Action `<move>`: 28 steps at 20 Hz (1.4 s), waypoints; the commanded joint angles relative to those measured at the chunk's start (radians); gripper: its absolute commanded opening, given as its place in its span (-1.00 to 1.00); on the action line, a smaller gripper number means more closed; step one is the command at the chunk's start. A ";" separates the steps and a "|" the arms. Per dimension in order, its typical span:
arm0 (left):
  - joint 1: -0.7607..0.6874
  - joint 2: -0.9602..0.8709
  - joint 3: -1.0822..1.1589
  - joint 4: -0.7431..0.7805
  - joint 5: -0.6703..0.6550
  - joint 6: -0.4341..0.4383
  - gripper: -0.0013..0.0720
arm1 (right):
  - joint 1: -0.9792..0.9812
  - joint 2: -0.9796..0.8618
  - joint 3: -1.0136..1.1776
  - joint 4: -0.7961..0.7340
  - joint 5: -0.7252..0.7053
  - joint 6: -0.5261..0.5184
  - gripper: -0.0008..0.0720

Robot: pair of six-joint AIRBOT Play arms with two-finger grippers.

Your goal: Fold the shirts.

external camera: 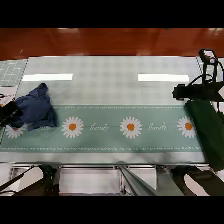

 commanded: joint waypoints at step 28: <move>-0.914 0.320 0.630 -0.335 0.292 0.068 -0.93 | 0.000 0.300 -0.007 0.057 0.057 0.041 0.11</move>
